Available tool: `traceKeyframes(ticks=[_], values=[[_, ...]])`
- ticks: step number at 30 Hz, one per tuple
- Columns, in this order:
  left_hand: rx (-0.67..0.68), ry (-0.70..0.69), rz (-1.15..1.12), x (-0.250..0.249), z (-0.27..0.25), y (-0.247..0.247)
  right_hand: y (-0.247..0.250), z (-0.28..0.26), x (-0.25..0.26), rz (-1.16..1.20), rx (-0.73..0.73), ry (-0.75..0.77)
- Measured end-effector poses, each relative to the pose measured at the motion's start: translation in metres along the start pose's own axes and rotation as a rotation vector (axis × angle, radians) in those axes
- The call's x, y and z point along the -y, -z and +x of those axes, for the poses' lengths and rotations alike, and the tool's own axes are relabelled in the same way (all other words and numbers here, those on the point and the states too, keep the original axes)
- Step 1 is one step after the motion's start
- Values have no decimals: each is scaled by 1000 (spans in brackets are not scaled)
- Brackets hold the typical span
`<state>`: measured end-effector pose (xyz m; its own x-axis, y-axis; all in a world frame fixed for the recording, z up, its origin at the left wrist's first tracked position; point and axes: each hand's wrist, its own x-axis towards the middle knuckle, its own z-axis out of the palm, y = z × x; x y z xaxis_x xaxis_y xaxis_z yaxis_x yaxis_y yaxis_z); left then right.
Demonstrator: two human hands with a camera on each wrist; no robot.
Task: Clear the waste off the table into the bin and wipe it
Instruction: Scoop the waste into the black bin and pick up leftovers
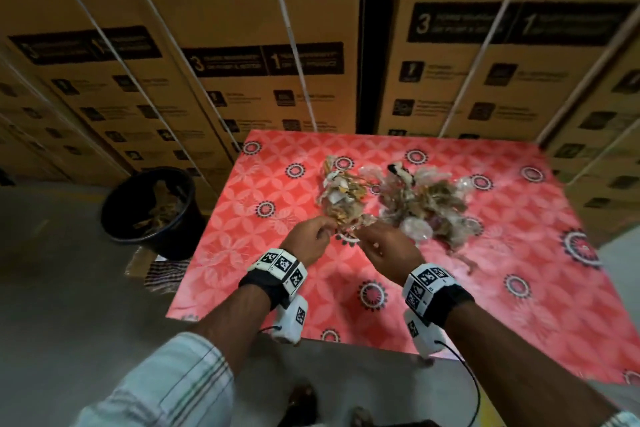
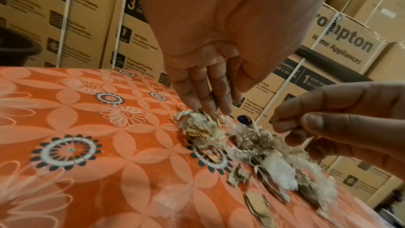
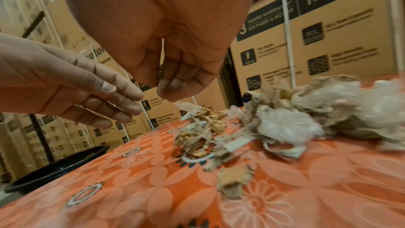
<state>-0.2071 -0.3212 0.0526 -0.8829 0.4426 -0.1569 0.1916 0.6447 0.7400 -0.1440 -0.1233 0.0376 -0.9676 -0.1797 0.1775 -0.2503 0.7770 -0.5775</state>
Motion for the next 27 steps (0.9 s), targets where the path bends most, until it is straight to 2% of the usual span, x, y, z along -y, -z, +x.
traceKeyframes(ticks=[7,12,16,18,22,24,27], values=[[115,-56,-27,-32,15,-40,22,-37,-31,-43,-4,-196],[140,-126,-9,-62,46,-81,48,-51,-66,-111,-90,-351],[147,-128,63,-79,68,-116,62,-53,-108,-142,-171,-382],[73,-74,122,-82,85,-133,70,-48,-128,-177,-150,-378],[-61,132,201,-89,106,-166,81,-40,-163,-302,0,-435],[-70,215,262,-88,113,-182,77,-37,-179,-315,101,-424],[-49,252,295,-89,120,-199,70,-36,-197,-243,171,-378]])
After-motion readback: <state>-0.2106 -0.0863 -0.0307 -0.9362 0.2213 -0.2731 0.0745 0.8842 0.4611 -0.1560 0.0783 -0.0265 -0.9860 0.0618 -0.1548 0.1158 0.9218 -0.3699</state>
